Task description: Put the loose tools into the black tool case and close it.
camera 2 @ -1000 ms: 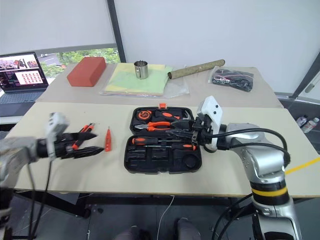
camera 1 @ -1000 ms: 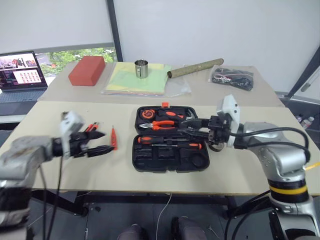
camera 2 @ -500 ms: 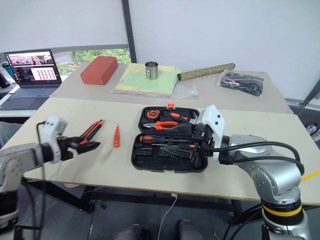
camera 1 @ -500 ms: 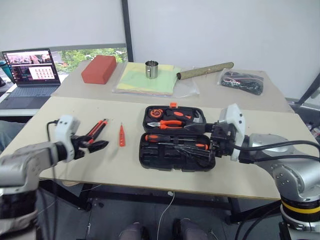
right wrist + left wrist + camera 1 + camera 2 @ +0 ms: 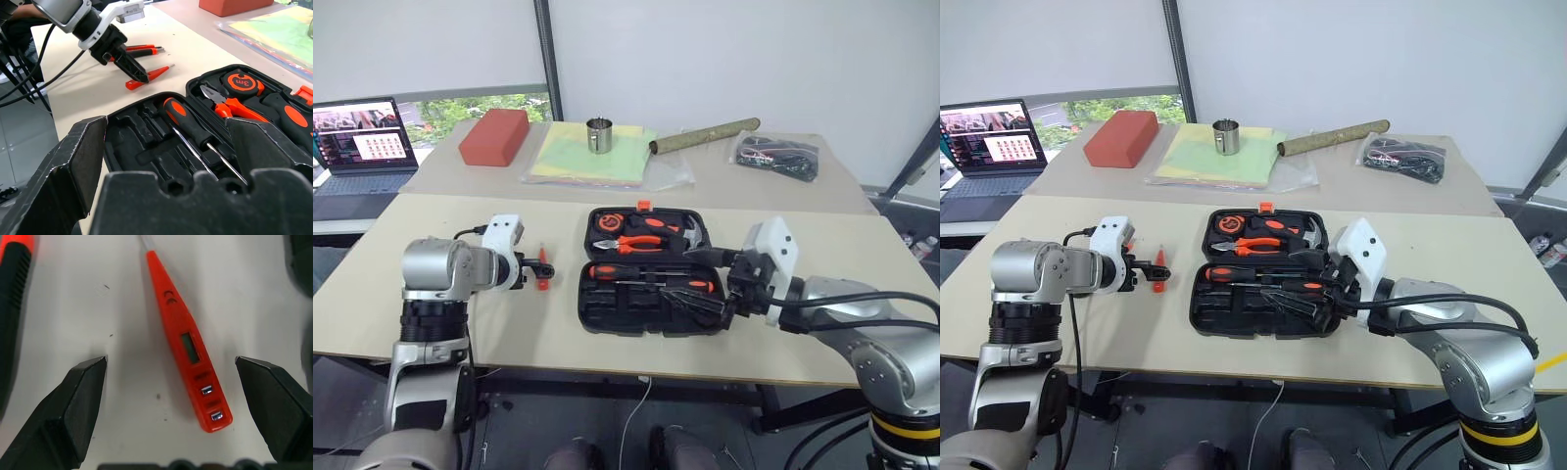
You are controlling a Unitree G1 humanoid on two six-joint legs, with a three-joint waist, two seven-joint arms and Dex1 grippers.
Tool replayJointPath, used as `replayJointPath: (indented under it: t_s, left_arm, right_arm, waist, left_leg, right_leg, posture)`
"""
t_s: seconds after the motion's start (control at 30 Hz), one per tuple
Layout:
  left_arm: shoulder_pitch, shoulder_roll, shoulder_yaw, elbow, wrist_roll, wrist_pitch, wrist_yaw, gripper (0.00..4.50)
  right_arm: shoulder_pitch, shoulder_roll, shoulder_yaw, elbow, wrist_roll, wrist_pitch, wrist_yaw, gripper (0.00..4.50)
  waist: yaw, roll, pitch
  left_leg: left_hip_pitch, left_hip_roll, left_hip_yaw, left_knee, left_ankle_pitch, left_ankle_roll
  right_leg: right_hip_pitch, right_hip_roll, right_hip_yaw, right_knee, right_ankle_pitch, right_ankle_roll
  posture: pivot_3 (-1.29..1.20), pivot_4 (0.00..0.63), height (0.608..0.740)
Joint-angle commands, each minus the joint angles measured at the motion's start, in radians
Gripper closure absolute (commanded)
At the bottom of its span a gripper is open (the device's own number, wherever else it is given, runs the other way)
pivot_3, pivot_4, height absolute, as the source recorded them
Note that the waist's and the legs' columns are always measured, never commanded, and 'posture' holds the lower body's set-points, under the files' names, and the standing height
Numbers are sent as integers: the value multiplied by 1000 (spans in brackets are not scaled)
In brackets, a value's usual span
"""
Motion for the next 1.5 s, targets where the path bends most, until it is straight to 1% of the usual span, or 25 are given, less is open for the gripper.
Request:
replayJointPath:
  t_s: [0.03,0.17,0.2,0.3,0.33,0.37,0.4,0.43,0.47,0.5,0.57,0.6,0.63,0.7,0.73,0.8,0.87,0.93,1.0,1.2,1.33,1.5]
  left_arm:
    - [-23,-37,8,46,16,-21,17,0]
    - [-31,-68,7,133,40,-69,31,1049]
    - [-32,-70,6,146,45,-78,33,1509]
    - [-36,-73,19,190,57,-104,42,2662]
    - [-37,-73,24,199,60,-110,45,2892]
    - [-39,-65,27,206,65,-123,42,3353]
    - [-41,-56,30,212,68,-133,39,3718]
    - [-44,-50,31,217,70,-139,37,3967]
    - [-50,-26,22,223,73,-159,19,4092]
    - [-55,-11,14,226,74,-173,6,4089]
    - [-68,74,-73,238,91,-308,-132,4089]
    - [-76,120,-130,233,96,-394,-241,4090]
    - [-87,173,-194,212,96,-503,-391,4090]
    - [-109,242,-278,179,82,-656,-635,4090]
    - [-120,259,-301,171,71,-710,-726,4090]
    - [-139,283,-349,143,59,-809,-901,4090]
    - [-148,293,-415,109,72,-904,-1047,4090]
    - [-170,274,-482,109,98,-956,-1141,4090]
    - [-192,239,-539,127,129,-1004,-1197,4090]
    - [-263,119,-661,250,254,-1088,-1239,4090]
    - [-290,72,-694,324,308,-1135,-1260,4090]
    - [-307,20,-704,402,362,-1171,-1249,4090]
  right_arm:
    - [3,-5,-43,-38,17,-41,-13,18]
    - [1,-12,-34,-50,24,-59,0,0]
    - [0,-15,-31,-53,26,-64,5,0]
    - [-6,-26,-27,-57,27,-74,12,0]
    - [-7,-28,-26,-56,28,-75,12,0]
    - [-8,-31,-27,-55,31,-75,11,0]
    - [-7,-34,-29,-54,32,-76,12,0]
    - [-6,-37,-31,-53,34,-77,13,0]
    - [0,-43,-37,-53,37,-77,15,0]
    - [5,-47,-41,-54,39,-76,17,0]
    - [33,-67,-56,-65,46,-75,32,0]
    - [51,-81,-65,-70,49,-74,44,0]
    - [75,-100,-76,-75,53,-73,58,0]
    - [120,-136,-96,-81,64,-65,79,0]
    - [139,-151,-105,-83,75,-60,88,0]
    - [175,-172,-122,-99,97,-61,104,0]
    - [200,-183,-123,-117,88,-75,97,0]
    - [210,-185,-114,-124,66,-87,80,0]
    - [221,-174,-115,-132,65,-88,56,0]
    - [266,-153,-129,-179,83,-79,-10,0]
    - [286,-138,-148,-195,96,-78,-48,0]
    - [297,-125,-158,-203,98,-85,-87,0]
  waist:
    - [4,0,0]
    - [12,0,0]
    - [13,1,0]
    - [16,1,-1]
    - [18,1,-1]
    - [19,1,-1]
    - [20,1,-1]
    - [20,1,-1]
    - [20,1,-1]
    - [20,1,-1]
    - [17,1,0]
    - [14,0,0]
    - [10,-2,1]
    - [9,-2,1]
    - [10,-2,1]
    - [14,-2,1]
    - [14,-2,1]
    - [11,-2,1]
    - [10,-2,1]
    - [11,-3,2]
    - [8,-3,2]
    - [9,-3,2]
  left_leg:
    - [0,0,0,0,0,0]
    - [2,0,0,0,0,-1]
    - [2,0,-1,0,0,-2]
    - [3,0,-1,0,1,-2]
    - [4,0,-2,0,1,-2]
    - [4,0,-2,0,1,-2]
    - [4,0,-2,0,1,-2]
    - [4,0,-2,0,1,-2]
    - [4,0,-2,0,1,-2]
    - [4,0,-2,0,1,-2]
    - [3,0,-2,0,1,-2]
    - [3,0,-2,0,1,-2]
    - [1,1,-2,0,1,-3]
    - [-4,1,-3,0,2,-4]
    - [-5,1,-2,0,2,-4]
    - [-8,1,-2,0,2,-3]
    - [-10,0,-3,0,6,5]
    - [-11,0,-3,0,6,7]
    - [-13,0,-3,2,6,8]
    - [-17,-1,-6,6,5,13]
    - [-18,-1,-7,7,3,16]
    - [-19,-1,-8,8,2,18]
  right_leg:
    - [0,0,0,0,0,0]
    - [2,0,-1,1,0,0]
    - [2,-1,-1,1,0,0]
    - [4,-1,-1,1,1,1]
    - [4,-2,-1,1,1,2]
    - [4,-2,-1,1,1,2]
    - [4,-2,-1,1,1,2]
    - [4,-3,-1,1,1,2]
    - [4,-3,-1,1,2,3]
    - [4,-3,-1,1,2,3]
    - [4,-2,-1,1,2,3]
    - [4,-2,-1,1,2,3]
    - [2,-1,-2,0,2,3]
    - [-3,0,-4,0,1,1]
    - [-4,-1,-5,1,0,-1]
    - [-6,-1,-8,0,3,-10]
    - [-6,-1,-10,-1,2,-11]
    - [-6,0,-10,-2,1,-9]
    - [-7,2,-10,-2,-3,-3]
    - [-8,3,-10,-1,-2,-1]
    - [-8,3,-10,-1,-2,1]
    - [-8,3,-10,-1,-2,1]
  posture:
    - [0,150,740]
    - [0,150,740]
    - [0,150,740]
    - [0,150,740]
    - [0,150,740]
    - [0,150,740]
    - [0,150,740]
    - [0,150,740]
    - [0,150,740]
    - [0,150,740]
    - [0,150,740]
    - [0,150,740]
    - [0,150,740]
    - [0,150,740]
    - [0,150,740]
    - [0,150,740]
    - [0,150,740]
    - [0,150,740]
    - [0,150,740]
    - [0,150,740]
    - [0,150,740]
    - [0,150,740]
